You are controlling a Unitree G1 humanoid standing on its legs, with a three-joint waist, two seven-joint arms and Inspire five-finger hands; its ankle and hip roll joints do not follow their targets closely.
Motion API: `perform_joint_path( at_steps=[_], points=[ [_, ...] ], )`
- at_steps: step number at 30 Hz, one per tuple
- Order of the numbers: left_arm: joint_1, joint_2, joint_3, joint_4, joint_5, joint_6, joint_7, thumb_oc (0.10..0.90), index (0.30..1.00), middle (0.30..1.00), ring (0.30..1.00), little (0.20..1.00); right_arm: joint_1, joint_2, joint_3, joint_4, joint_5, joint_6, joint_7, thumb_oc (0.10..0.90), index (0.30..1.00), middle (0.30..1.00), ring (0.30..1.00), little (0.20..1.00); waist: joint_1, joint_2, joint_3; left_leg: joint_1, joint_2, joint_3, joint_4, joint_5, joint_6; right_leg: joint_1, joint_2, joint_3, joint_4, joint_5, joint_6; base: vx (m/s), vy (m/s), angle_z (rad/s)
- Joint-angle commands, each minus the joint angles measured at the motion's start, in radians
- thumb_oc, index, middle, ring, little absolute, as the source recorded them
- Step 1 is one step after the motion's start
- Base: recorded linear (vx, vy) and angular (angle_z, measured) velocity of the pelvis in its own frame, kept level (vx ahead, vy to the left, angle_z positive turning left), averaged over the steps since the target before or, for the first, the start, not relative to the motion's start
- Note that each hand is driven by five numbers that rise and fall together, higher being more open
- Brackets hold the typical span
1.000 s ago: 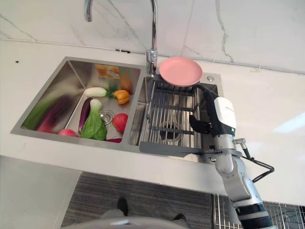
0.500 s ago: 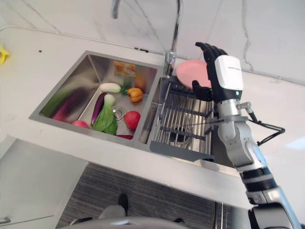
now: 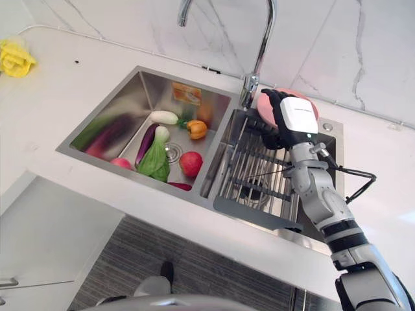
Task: Place the dishes in the dishwasher.
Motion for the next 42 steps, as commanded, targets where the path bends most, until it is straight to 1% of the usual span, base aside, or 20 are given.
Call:
perform_joint_path(
  at_steps=[1, 7, 14, 15, 16, 20, 24, 30, 35, 37, 38, 42],
  points=[
    [-0.017, -0.001, -0.088, 0.058, -0.004, 0.0, 0.006, 0.8, 0.9, 0.9, 0.9, 0.9, -0.119, -0.021, -0.035, 0.017, 0.001, -0.007, -0.055, 0.8, 0.9, 0.9, 0.9, 0.9, 0.037, 0.009, -0.072, 0.042, 0.054, 0.06, -0.01, -0.073, -0.003, -0.042, -0.115, -0.007, 0.046, 0.028, 0.111, 0.0, 0.0, 0.0],
    [-0.019, -0.003, -0.099, 0.059, 0.003, 0.006, 0.01, 0.8, 0.9, 0.9, 0.9, 0.9, -0.149, -0.01, -0.019, 0.088, 0.001, 0.013, -0.072, 0.8, 0.9, 0.9, 0.9, 0.9, 0.034, 0.01, -0.071, 0.039, 0.05, 0.058, -0.013, -0.07, -0.003, -0.042, -0.118, -0.008, 0.044, 0.032, 0.11, 0.0, 0.0, 0.0],
    [-0.017, -0.005, -0.11, 0.05, 0.0, 0.008, 0.004, 0.8, 0.9, 0.9, 0.9, 0.9, -0.165, 0.013, 0.013, 0.195, 0.011, 0.033, -0.059, 0.8, 0.9, 0.9, 0.9, 0.9, 0.039, 0.013, -0.07, 0.033, 0.049, 0.05, -0.012, -0.067, -0.002, -0.038, -0.122, -0.02, 0.042, 0.035, 0.109, 0.0, 0.0, 0.0],
    [-0.017, -0.005, -0.111, 0.05, 0.0, 0.009, 0.002, 0.8, 0.9, 0.9, 0.9, 0.9, -0.168, 0.013, 0.017, 0.207, 0.01, 0.034, -0.058, 0.554, 0.531, 0.531, 0.531, 0.531, 0.04, 0.013, -0.07, 0.032, 0.049, 0.049, -0.012, -0.067, -0.002, -0.037, -0.122, -0.022, 0.042, 0.035, 0.109, 0.0, 0.0, 0.0],
    [-0.017, -0.005, -0.111, 0.05, -0.001, 0.009, 0.002, 0.8, 0.9, 0.9, 0.9, 0.9, -0.169, 0.013, 0.018, 0.208, 0.011, 0.034, -0.059, 0.4, 0.3, 0.3, 0.3, 0.3, 0.039, 0.013, -0.07, 0.032, 0.049, 0.049, -0.012, -0.067, -0.002, -0.037, -0.121, -0.022, 0.041, 0.035, 0.109, 0.0, 0.0, 0.0],
    [-0.018, -0.004, -0.12, 0.046, 0.005, 0.008, -0.003, 0.8, 0.9, 0.9, 0.9, 0.9, -0.194, 0.013, 0.044, 0.267, -0.011, 0.037, -0.063, 0.4, 0.3, 0.3, 0.3, 0.3, 0.049, 0.013, -0.071, 0.028, 0.047, 0.044, -0.013, -0.064, -0.003, -0.033, -0.122, -0.034, 0.038, 0.037, 0.108, 0.0, 0.0, 0.0],
    [-0.019, -0.004, -0.124, 0.042, 0.007, 0.006, -0.002, 0.8, 0.9, 0.9, 0.9, 0.9, -0.208, 0.01, 0.063, 0.286, -0.037, 0.037, -0.068, 0.4, 0.3, 0.3, 0.3, 0.3, 0.052, 0.014, -0.07, 0.027, 0.047, 0.041, -0.014, -0.062, -0.004, -0.032, -0.122, -0.039, 0.037, 0.037, 0.108, 0.0, 0.0, 0.0],
    [-0.021, -0.007, -0.125, 0.041, 0.005, 0.008, 0.001, 0.8, 0.9, 0.9, 0.9, 0.9, -0.209, 0.017, 0.062, 0.28, -0.046, 0.047, -0.076, 0.4, 0.3, 0.3, 0.3, 0.3, 0.052, 0.015, -0.07, 0.028, 0.046, 0.04, -0.016, -0.061, -0.004, -0.03, -0.122, -0.043, 0.036, 0.038, 0.108, 0.0, 0.0, 0.0],
    [-0.022, -0.01, -0.127, 0.041, 0.009, 0.01, 0.004, 0.8, 0.9, 0.9, 0.9, 0.9, -0.198, 0.028, 0.042, 0.24, -0.044, 0.051, -0.087, 0.4, 0.3, 0.3, 0.3, 0.3, 0.049, 0.015, -0.071, 0.03, 0.045, 0.039, -0.018, -0.062, -0.003, -0.028, -0.125, -0.043, 0.034, 0.04, 0.109, 0.0, 0.0, 0.0],
    [-0.024, -0.012, -0.123, 0.042, 0.01, 0.011, 0.005, 0.8, 0.9, 0.9, 0.9, 0.9, -0.191, 0.028, 0.03, 0.194, -0.046, 0.048, -0.092, 0.4, 0.3, 0.3, 0.3, 0.3, 0.046, 0.015, -0.072, 0.032, 0.044, 0.039, -0.018, -0.062, -0.003, -0.029, -0.126, -0.042, 0.034, 0.04, 0.109, 0.0, 0.0, 0.0],
    [-0.026, -0.013, -0.118, 0.043, 0.013, 0.01, 0.009, 0.8, 0.9, 0.9, 0.9, 0.9, -0.178, 0.019, 0.01, 0.131, -0.057, 0.044, -0.099, 0.4, 0.3, 0.3, 0.3, 0.3, 0.041, 0.016, -0.072, 0.036, 0.043, 0.04, -0.019, -0.065, -0.003, -0.031, -0.126, -0.038, 0.034, 0.04, 0.11, 0.0, 0.0, 0.0],
    [-0.032, -0.017, -0.097, 0.047, 0.014, 0.005, 0.019, 0.8, 0.9, 0.9, 0.9, 0.9, -0.14, -0.003, -0.055, -0.02, -0.09, 0.03, -0.13, 0.4, 0.3, 0.3, 0.3, 0.3, 0.025, 0.017, -0.072, 0.045, 0.04, 0.044, -0.02, -0.07, 0.0, -0.035, -0.133, -0.03, 0.043, 0.039, 0.114, 0.0, 0.021, 0.0]
  ],
)
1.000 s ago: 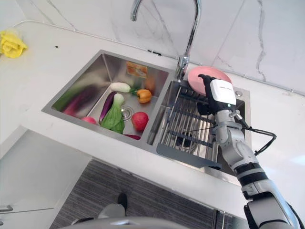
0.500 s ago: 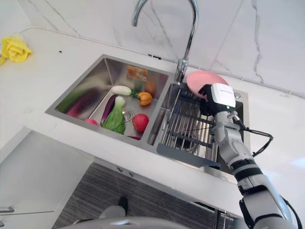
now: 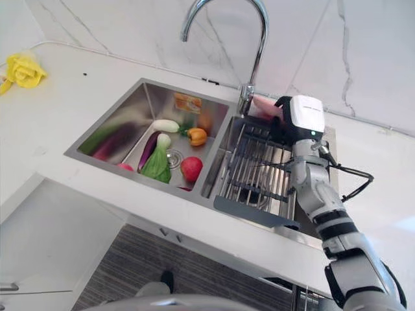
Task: Place the dishes in the dishwasher.
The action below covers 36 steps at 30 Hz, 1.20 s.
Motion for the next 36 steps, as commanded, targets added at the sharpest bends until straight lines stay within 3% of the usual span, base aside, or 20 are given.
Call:
perform_joint_path(
  at_steps=[1, 8, 14, 16, 17, 18, 20, 21, 24, 27, 28, 31, 33, 35, 36],
  points=[
    [-0.04, -0.017, -0.058, 0.046, 0.013, -0.003, 0.02, 0.8, 0.9, 0.9, 0.9, 0.9, -0.054, -0.062, -0.069, -0.176, -0.057, -0.055, -0.064, 0.4, 0.3, 0.3, 0.3, 0.3, 0.03, 0.014, -0.015, 0.056, 0.044, 0.047, -0.032, -0.072, -0.001, -0.035, -0.129, -0.006, 0.049, 0.039, 0.115, 0.0, 0.035, 0.0],
    [-0.051, -0.02, -0.034, 0.058, 0.032, 0.005, 0.019, 0.8, 0.9, 0.9, 0.9, 0.9, 0.077, -0.153, -0.278, -0.407, -0.1, -0.05, -0.094, 0.4, 0.3, 0.3, 0.3, 0.3, -0.03, 0.008, -0.005, 0.074, 0.014, 0.045, -0.037, -0.095, 0.028, -0.067, -0.177, 0.027, 0.137, 0.056, 0.125, 0.0, 0.115, -0.01],
    [-0.064, -0.014, -0.04, 0.065, 0.06, 0.005, -0.003, 0.8, 0.9, 0.9, 0.9, 0.9, 0.153, -0.271, -0.432, -0.481, -0.167, -0.023, -0.121, 0.4, 0.3, 0.3, 0.3, 0.3, -0.073, -0.006, 0.024, 0.077, -0.017, 0.077, -0.041, -0.107, 0.048, -0.114, -0.24, 0.029, 0.17, 0.203, 0.129, -0.05, 0.11, -0.13],
    [-0.074, -0.008, -0.044, 0.067, 0.062, 0.002, -0.002, 0.8, 0.9, 0.9, 0.9, 0.9, 0.155, -0.304, -0.462, -0.482, -0.179, -0.005, -0.13, 0.4, 0.3, 0.3, 0.3, 0.3, -0.088, -0.005, 0.035, 0.072, -0.02, 0.124, -0.043, -0.113, 0.049, -0.128, -0.272, -0.009, 0.138, 0.282, 0.129, -0.2, 0.115, -0.56],
    [-0.086, 0.004, -0.042, 0.066, 0.065, 0.0, 0.0, 0.8, 0.9, 0.9, 0.9, 0.9, 0.163, -0.327, -0.478, -0.465, -0.193, 0.016, -0.136, 0.4, 0.3, 0.3, 0.3, 0.3, -0.097, -0.004, 0.044, 0.06, -0.004, 0.193, -0.043, -0.106, 0.046, -0.128, -0.305, -0.107, 0.113, 0.304, 0.129, -0.22, 0.091, -0.72],
    [-0.089, 0.004, -0.044, 0.067, 0.065, 0.0, 0.0, 0.8, 0.9, 0.9, 0.9, 0.9, 0.163, -0.328, -0.479, -0.463, -0.193, 0.016, -0.139, 0.4, 0.3, 0.3, 0.3, 0.3, -0.095, -0.003, 0.044, 0.059, -0.004, 0.193, -0.043, -0.105, 0.046, -0.126, -0.302, -0.11, 0.106, 0.309, 0.129, -0.23, 0.094, -0.79],
    [-0.092, 0.018, -0.031, 0.067, 0.07, 0.002, 0.005, 0.8, 0.9, 0.9, 0.9, 0.9, 0.177, -0.339, -0.486, -0.444, -0.198, 0.028, -0.142, 0.4, 0.3, 0.3, 0.3, 0.3, -0.101, 0.0, 0.048, 0.051, 0.01, 0.243, -0.042, -0.096, 0.051, -0.111, -0.311, -0.187, 0.11, 0.295, 0.129, -0.16, 0.126, -1.26],
    [-0.089, 0.033, -0.016, 0.063, 0.068, 0.003, 0.013, 0.8, 0.9, 0.9, 0.9, 0.9, 0.204, -0.346, -0.5, -0.425, -0.203, 0.032, -0.15, 0.4, 0.3, 0.3, 0.3, 0.3, -0.112, 0.003, 0.054, 0.049, 0.02, 0.283, -0.041, -0.093, 0.065, -0.09, -0.301, -0.229, 0.193, 0.241, 0.129, -0.15, 0.192, -1.39],
    [-0.08, 0.04, -0.016, 0.051, 0.065, 0.005, 0.011, 0.8, 0.9, 0.9, 0.9, 0.9, 0.243, -0.345, -0.519, -0.404, -0.204, 0.034, -0.159, 0.4, 0.3, 0.3, 0.3, 0.3, -0.116, 0.0, 0.059, 0.048, 0.024, 0.313, -0.04, -0.087, 0.074, -0.071, -0.29, -0.236, 0.3, 0.177, 0.129, -0.08, 0.101, -1.12],
    [-0.053, 0.032, -0.014, 0.023, 0.036, 0.008, 0.002, 0.8, 0.9, 0.9, 0.9, 0.9, 0.307, -0.336, -0.569, -0.341, -0.221, 0.071, -0.189, 0.4, 0.3, 0.3, 0.3, 0.3, -0.126, -0.003, 0.056, 0.037, 0.034, 0.404, -0.038, -0.082, 0.101, -0.026, -0.258, -0.173, 0.408, 0.088, 0.129, -0.2, 0.071, -0.74],
    [-0.053, 0.032, -0.014, 0.023, 0.036, 0.008, 0.002, 0.8, 0.9, 0.9, 0.9, 0.9, 0.307, -0.336, -0.569, -0.341, -0.221, 0.071, -0.189, 0.4, 0.3, 0.3, 0.3, 0.3, -0.126, -0.003, 0.056, 0.037, 0.034, 0.404, -0.038, -0.082, 0.101, -0.026, -0.258, -0.173, 0.408, 0.088, 0.129, -0.26, -0.016, -1.11],
    [-0.036, 0.017, 0.002, -0.007, -0.038, 0.004, 0.012, 0.8, 0.9, 0.9, 0.9, 0.9, 0.349, -0.348, -0.605, -0.231, -0.235, 0.138, -0.217, 0.4, 0.3, 0.3, 0.3, 0.3, -0.107, -0.023, 0.036, -0.001, 0.061, 0.498, -0.025, -0.04, 0.095, -0.008, -0.219, -0.05, 0.347, 0.087, 0.128, -0.3, -0.091, -1.57],
    [-0.032, 0.013, -0.002, -0.012, -0.05, 0.006, 0.017, 0.8, 0.9, 0.9, 0.9, 0.9, 0.36, -0.345, -0.614, -0.228, -0.23, 0.146, -0.227, 0.4, 0.3, 0.3, 0.3, 0.3, -0.096, -0.027, 0.031, -0.015, 0.071, 0.517, -0.014, -0.027, 0.087, -0.015, -0.199, -0.018, 0.326, 0.076, 0.125, -0.2, -0.153, -1.6],
    [-0.04, 0.0, 0.008, -0.018, -0.071, 0.002, 0.028, 0.8, 0.9, 0.9, 0.9, 0.9, 0.364, -0.332, -0.607, -0.22, -0.214, 0.143, -0.239, 0.4, 0.3, 0.3, 0.3, 0.3, -0.078, -0.03, 0.03, -0.047, 0.124, 0.569, 0.009, 0.033, 0.054, 0.002, -0.152, -0.008, 0.189, 0.035, 0.119, -0.31, -0.29, -0.99],
    [-0.041, 0.0, 0.008, -0.017, -0.072, 0.002, 0.028, 0.8, 0.9, 0.9, 0.9, 0.9, 0.362, -0.332, -0.605, -0.219, -0.214, 0.142, -0.24, 0.4, 0.3, 0.3, 0.3, 0.3, -0.075, -0.03, 0.029, -0.046, 0.131, 0.573, 0.012, 0.038, 0.048, 0.003, -0.143, -0.006, 0.177, 0.037, 0.118, -0.26, -0.327, -1.07]
  ],
)
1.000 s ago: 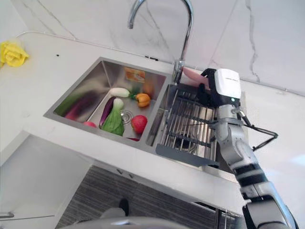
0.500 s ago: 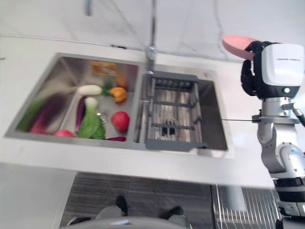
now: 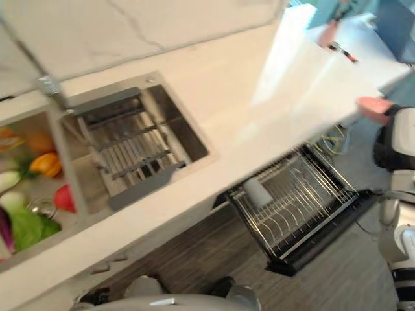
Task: Place the dishes in the dishwasher.
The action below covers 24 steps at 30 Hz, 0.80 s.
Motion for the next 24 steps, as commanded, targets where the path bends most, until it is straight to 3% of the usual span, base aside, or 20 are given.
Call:
perform_joint_path(
  at_steps=[1, 3, 4, 6, 7, 10, 11, 13, 14, 15, 18, 19, 24],
  points=[
    [-0.013, -0.077, -0.004, 0.057, -0.039, 0.002, 0.027, 0.8, 0.9, 0.9, 0.9, 0.9, -0.129, -0.058, -0.034, -0.086, -0.023, -0.005, -0.117, 0.4, 0.3, 0.3, 0.3, 0.3, 0.063, 0.017, -0.073, 0.056, 0.066, 0.083, -0.171, 0.198, -0.066, 0.188, -0.099, 0.049, -0.097, 0.01, 0.28, -0.2, -0.348, -1.29],
    [-0.016, -0.079, 0.008, 0.06, -0.037, -0.001, 0.028, 0.8, 0.9, 0.9, 0.9, 0.9, -0.115, -0.034, -0.017, -0.101, -0.022, -0.019, -0.105, 0.4, 0.3, 0.3, 0.3, 0.3, 0.071, 0.024, -0.073, 0.047, 0.105, 0.087, -0.161, 0.241, -0.097, 0.192, -0.047, 0.068, -0.15, -0.024, 0.255, -0.16, -0.4, -0.92],
    [-0.014, -0.085, 0.023, 0.07, -0.037, -0.006, 0.038, 0.8, 0.9, 0.9, 0.9, 0.9, -0.098, 0.015, 0.016, -0.166, -0.004, -0.056, -0.085, 0.4, 0.3, 0.3, 0.3, 0.3, 0.071, 0.044, -0.073, 0.042, 0.163, 0.092, -0.167, 0.313, -0.147, 0.191, 0.024, 0.079, -0.195, -0.066, 0.226, -0.11, -0.438, -0.49],
    [-0.01, -0.092, 0.03, 0.074, -0.037, -0.007, 0.044, 0.8, 0.9, 0.9, 0.9, 0.9, -0.097, 0.037, 0.047, -0.195, 0.007, -0.08, -0.078, 0.4, 0.3, 0.3, 0.3, 0.3, 0.071, 0.056, -0.073, 0.045, 0.197, 0.109, -0.166, 0.35, -0.174, 0.199, 0.061, 0.07, -0.222, -0.08, 0.218, -0.11, -0.382, -0.45],
    [0.0, -0.102, 0.032, 0.074, -0.037, -0.01, 0.042, 0.8, 0.9, 0.9, 0.9, 0.9, -0.102, 0.057, 0.103, -0.227, 0.03, -0.126, -0.047, 0.4, 0.3, 0.3, 0.3, 0.3, 0.069, 0.076, -0.064, 0.043, 0.239, 0.11, -0.168, 0.394, -0.202, 0.201, 0.104, 0.079, -0.234, -0.115, 0.197, -0.08, -0.225, -0.26],
    [0.021, -0.111, 0.04, 0.076, -0.029, -0.014, 0.043, 0.8, 0.9, 0.9, 0.9, 0.9, -0.14, 0.058, 0.186, -0.226, 0.044, -0.163, -0.019, 0.4, 0.3, 0.3, 0.3, 0.3, 0.072, 0.1, -0.064, 0.053, 0.272, 0.112, -0.18, 0.426, -0.223, 0.201, 0.135, 0.083, -0.24, -0.141, 0.19, -0.13, -0.205, -0.17],
    [0.04, -0.115, 0.051, 0.08, -0.03, -0.016, 0.045, 0.8, 0.9, 0.9, 0.9, 0.9, -0.173, 0.061, 0.262, -0.23, 0.047, -0.195, 0.017, 0.4, 0.3, 0.3, 0.3, 0.3, 0.096, 0.115, -0.06, 0.05, 0.284, 0.077, -0.183, 0.44, -0.237, 0.191, 0.141, 0.096, -0.241, -0.152, 0.186, -0.14, -0.123, 0.02],
    [0.056, -0.116, 0.07, 0.085, -0.057, -0.02, 0.049, 0.8, 0.9, 0.9, 0.9, 0.9, -0.217, 0.063, 0.338, -0.222, 0.055, -0.223, 0.049, 0.4, 0.3, 0.3, 0.3, 0.3, 0.135, 0.118, -0.054, 0.04, 0.285, -0.018, -0.163, 0.447, -0.248, 0.187, 0.139, 0.116, -0.241, -0.161, 0.18, -0.06, -0.012, -0.38],
    [0.056, -0.117, 0.074, 0.084, -0.058, -0.02, 0.049, 0.8, 0.9, 0.9, 0.9, 0.9, -0.229, 0.064, 0.348, -0.215, 0.055, -0.223, 0.048, 0.4, 0.3, 0.3, 0.3, 0.3, 0.127, 0.119, -0.053, 0.035, 0.289, -0.023, -0.158, 0.447, -0.248, 0.187, 0.142, 0.115, -0.241, -0.163, 0.178, -0.01, 0.059, -0.82],
    [0.061, -0.114, 0.09, 0.09, -0.084, -0.017, 0.053, 0.8, 0.9, 0.9, 0.9, 0.9, -0.246, 0.069, 0.398, -0.211, 0.069, -0.242, 0.078, 0.4, 0.3, 0.3, 0.3, 0.3, 0.163, 0.117, -0.046, 0.027, 0.298, -0.144, -0.132, 0.476, -0.261, 0.188, 0.125, 0.113, -0.241, -0.161, 0.169, -0.03, 0.021, -0.67],
    [0.059, -0.11, 0.095, 0.109, -0.074, -0.011, 0.047, 0.8, 0.9, 0.9, 0.9, 0.9, -0.236, 0.081, 0.417, -0.193, 0.084, -0.252, 0.104, 0.4, 0.3, 0.3, 0.3, 0.3, 0.157, 0.121, -0.054, 0.048, 0.302, -0.155, -0.159, 0.472, -0.256, 0.196, 0.122, 0.075, -0.241, -0.158, 0.17, -0.01, 0.023, -0.16],
    [0.064, -0.108, 0.091, 0.112, -0.047, -0.006, 0.038, 0.8, 0.9, 0.9, 0.9, 0.9, -0.209, 0.09, 0.418, -0.185, 0.081, -0.256, 0.113, 0.4, 0.3, 0.3, 0.3, 0.3, 0.148, 0.131, -0.065, 0.065, 0.308, -0.099, -0.182, 0.455, -0.25, 0.203, 0.128, 0.041, -0.24, -0.16, 0.165, 0.02, 0.04, 0.34],
    [0.084, -0.099, 0.076, 0.102, -0.015, 0.0, 0.034, 0.8, 0.9, 0.9, 0.9, 0.9, -0.179, 0.115, 0.449, -0.112, 0.059, -0.243, 0.117, 0.4, 0.3, 0.3, 0.3, 0.3, 0.154, 0.135, -0.082, 0.075, 0.277, -0.109, -0.19, 0.428, -0.242, 0.223, 0.122, 0.036, -0.235, -0.145, 0.169, 0.05, 0.056, 0.33]
  ],
)
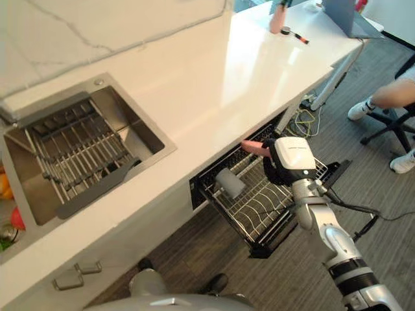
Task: Place the dishes in the dishwasher.
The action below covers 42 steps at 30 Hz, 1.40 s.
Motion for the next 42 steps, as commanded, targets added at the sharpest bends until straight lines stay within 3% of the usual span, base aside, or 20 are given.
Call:
perform_joint_path(
  at_steps=[1, 4, 5, 18, 19, 20, 22, 27, 34, 39, 42],
  points=[
    [0.013, 0.01, -0.091, 0.025, 0.036, -0.002, 0.016, 0.8, 0.9, 0.9, 0.9, 0.9, -0.073, -0.073, -0.098, -0.057, 0.013, -0.004, -0.065, 0.4, 0.3, 0.3, 0.3, 0.3, 0.023, 0.066, -0.072, -0.012, 0.087, 0.053, -0.16, 0.274, -0.02, 0.121, -0.147, -0.075, 0.018, -0.092, 0.143, 0.0, 0.002, 0.2],
    [0.011, 0.014, -0.095, 0.02, 0.039, -0.004, 0.017, 0.8, 0.9, 0.9, 0.9, 0.9, -0.072, -0.069, -0.095, -0.039, 0.009, 0.005, -0.068, 0.4, 0.3, 0.3, 0.3, 0.3, 0.026, 0.066, -0.073, -0.014, 0.086, 0.053, -0.16, 0.273, -0.018, 0.125, -0.15, -0.082, 0.021, -0.087, 0.141, 0.02, 0.031, 0.14],
    [0.014, 0.027, -0.1, 0.009, 0.031, -0.003, 0.024, 0.8, 0.9, 0.9, 0.9, 0.9, -0.081, -0.058, -0.077, 0.062, -0.016, 0.041, -0.077, 0.4, 0.3, 0.3, 0.3, 0.3, 0.039, 0.063, -0.073, -0.019, 0.069, 0.041, -0.164, 0.26, -0.006, 0.131, -0.165, -0.096, 0.031, -0.074, 0.144, 0.06, 0.091, -0.03],
    [0.025, 0.014, -0.11, 0.022, 0.037, -0.01, 0.011, 0.8, 0.9, 0.9, 0.9, 0.9, -0.112, 0.004, 0.021, 0.374, -0.034, 0.064, -0.109, 0.4, 0.3, 0.3, 0.3, 0.3, 0.05, 0.074, -0.068, -0.034, 0.049, 0.039, -0.169, 0.263, 0.0, 0.125, -0.183, -0.121, 0.04, -0.053, 0.153, 0.01, 0.014, 0.07],
    [0.025, 0.014, -0.118, 0.023, 0.047, -0.011, 0.008, 0.8, 0.9, 0.9, 0.9, 0.9, -0.122, 0.028, 0.044, 0.431, -0.012, 0.052, -0.11, 0.577, 0.566, 0.566, 0.566, 0.566, 0.053, 0.078, -0.069, -0.035, 0.049, 0.037, -0.169, 0.266, -0.001, 0.127, -0.181, -0.124, 0.038, -0.052, 0.153, 0.02, -0.007, 0.09],
    [0.025, 0.015, -0.121, 0.024, 0.054, -0.01, 0.006, 0.8, 0.9, 0.9, 0.9, 0.9, -0.122, 0.039, 0.055, 0.449, -0.008, 0.05, -0.104, 0.588, 0.582, 0.582, 0.582, 0.582, 0.055, 0.081, -0.07, -0.034, 0.049, 0.037, -0.169, 0.266, -0.001, 0.128, -0.181, -0.127, 0.036, -0.051, 0.153, 0.02, -0.004, 0.05],
    [0.026, 0.016, -0.124, 0.023, 0.057, -0.008, 0.006, 0.8, 0.9, 0.9, 0.9, 0.9, -0.127, 0.051, 0.068, 0.47, -0.001, 0.048, -0.101, 0.8, 0.9, 0.9, 0.9, 0.9, 0.055, 0.083, -0.07, -0.033, 0.047, 0.036, -0.169, 0.266, -0.002, 0.131, -0.181, -0.129, 0.035, -0.049, 0.153, 0.01, 0.002, -0.02],
    [0.025, 0.011, -0.137, 0.01, 0.059, -0.008, 0.005, 0.8, 0.9, 0.9, 0.9, 0.9, -0.119, 0.122, 0.073, 0.539, 0.089, 0.044, -0.092, 0.8, 0.9, 0.9, 0.9, 0.9, 0.051, 0.094, -0.08, -0.029, 0.041, 0.032, -0.172, 0.265, -0.002, 0.137, -0.18, -0.134, 0.028, -0.042, 0.154, 0.02, 0.009, 0.0],
    [0.024, 0.016, -0.122, 0.009, 0.048, -0.006, 0.01, 0.8, 0.9, 0.9, 0.9, 0.9, -0.093, 0.108, 0.005, 0.452, 0.155, 0.042, -0.088, 0.8, 0.9, 0.9, 0.9, 0.9, 0.03, 0.091, -0.088, -0.017, 0.04, 0.043, -0.175, 0.259, -0.001, 0.139, -0.184, -0.13, 0.028, -0.04, 0.158, 0.0, 0.002, 0.0],
    [0.027, 0.017, -0.107, 0.015, 0.041, -0.002, 0.011, 0.8, 0.9, 0.9, 0.9, 0.9, -0.058, 0.063, -0.107, 0.326, 0.177, 0.058, -0.125, 0.8, 0.9, 0.9, 0.9, 0.9, 0.006, 0.088, -0.091, 0.0, 0.042, 0.059, -0.172, 0.252, 0.0, 0.138, -0.187, -0.115, 0.029, -0.041, 0.16, 0.0, 0.0, -0.02],
    [0.026, 0.011, -0.079, 0.017, 0.006, -0.002, 0.022, 0.8, 0.9, 0.9, 0.9, 0.9, -0.01, 0.026, -0.286, 0.203, 0.207, 0.085, -0.222, 0.8, 0.9, 0.9, 0.9, 0.9, -0.03, 0.084, -0.092, 0.014, 0.049, 0.073, -0.168, 0.248, -0.002, 0.132, -0.185, -0.093, 0.03, -0.043, 0.159, 0.0, -0.004, -0.15]
  ],
)
